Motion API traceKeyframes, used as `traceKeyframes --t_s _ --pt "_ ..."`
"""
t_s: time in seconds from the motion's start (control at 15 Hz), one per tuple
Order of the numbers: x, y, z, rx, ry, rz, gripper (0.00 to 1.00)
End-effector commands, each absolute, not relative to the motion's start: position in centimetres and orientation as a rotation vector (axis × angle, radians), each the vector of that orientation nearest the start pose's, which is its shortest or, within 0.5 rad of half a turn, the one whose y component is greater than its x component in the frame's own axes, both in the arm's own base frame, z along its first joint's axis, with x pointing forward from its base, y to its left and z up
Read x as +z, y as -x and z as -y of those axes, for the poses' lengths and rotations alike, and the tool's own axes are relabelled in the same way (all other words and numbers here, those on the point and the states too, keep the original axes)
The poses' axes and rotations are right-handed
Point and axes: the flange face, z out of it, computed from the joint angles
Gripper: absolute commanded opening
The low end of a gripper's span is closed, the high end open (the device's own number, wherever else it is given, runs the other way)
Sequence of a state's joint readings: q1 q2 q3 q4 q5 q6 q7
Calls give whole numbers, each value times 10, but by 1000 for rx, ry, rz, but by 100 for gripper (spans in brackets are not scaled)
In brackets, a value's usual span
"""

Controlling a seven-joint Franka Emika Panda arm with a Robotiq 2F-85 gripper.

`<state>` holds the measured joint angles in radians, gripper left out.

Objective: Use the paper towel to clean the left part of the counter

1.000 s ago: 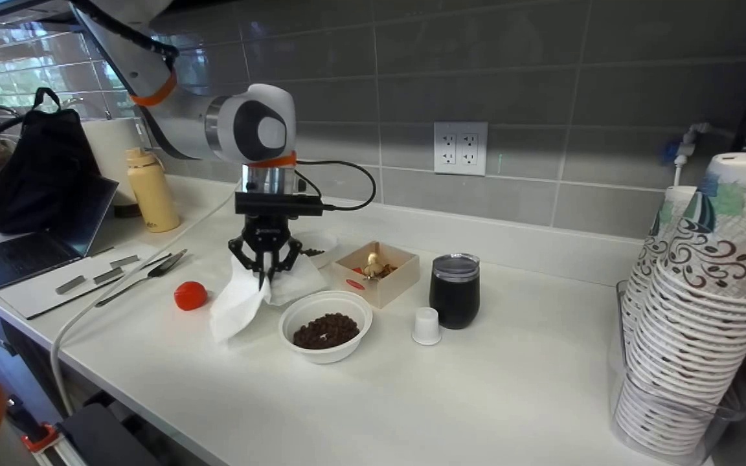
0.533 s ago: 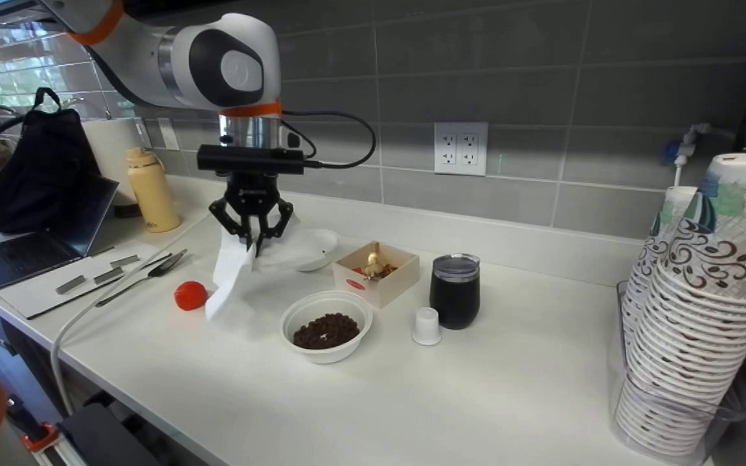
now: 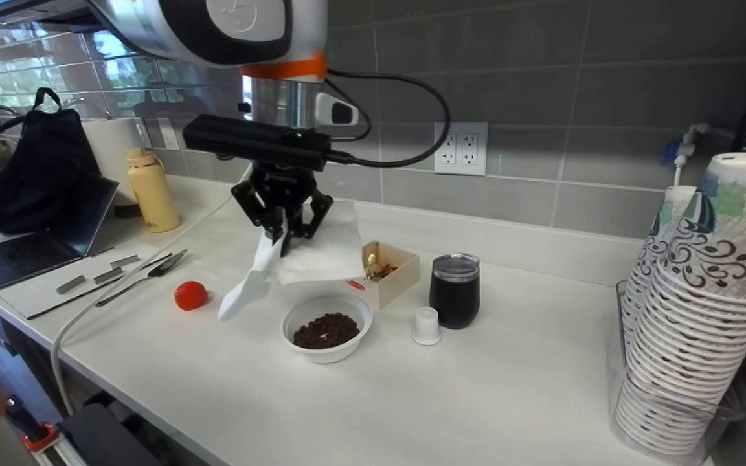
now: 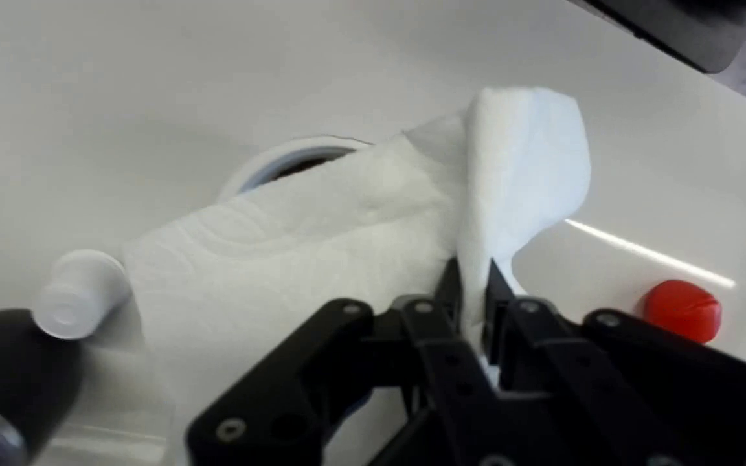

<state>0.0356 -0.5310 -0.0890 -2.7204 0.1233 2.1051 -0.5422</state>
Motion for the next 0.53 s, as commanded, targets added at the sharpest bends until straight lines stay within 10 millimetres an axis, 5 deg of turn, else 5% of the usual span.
traceKeyframes --t_s 0.0,0.27,0.47 --pt "391 -335 80 -36 2946 355 2" --pt "399 -335 149 -145 2990 32 2" --pt "389 -341 182 -171 3007 -218 2"
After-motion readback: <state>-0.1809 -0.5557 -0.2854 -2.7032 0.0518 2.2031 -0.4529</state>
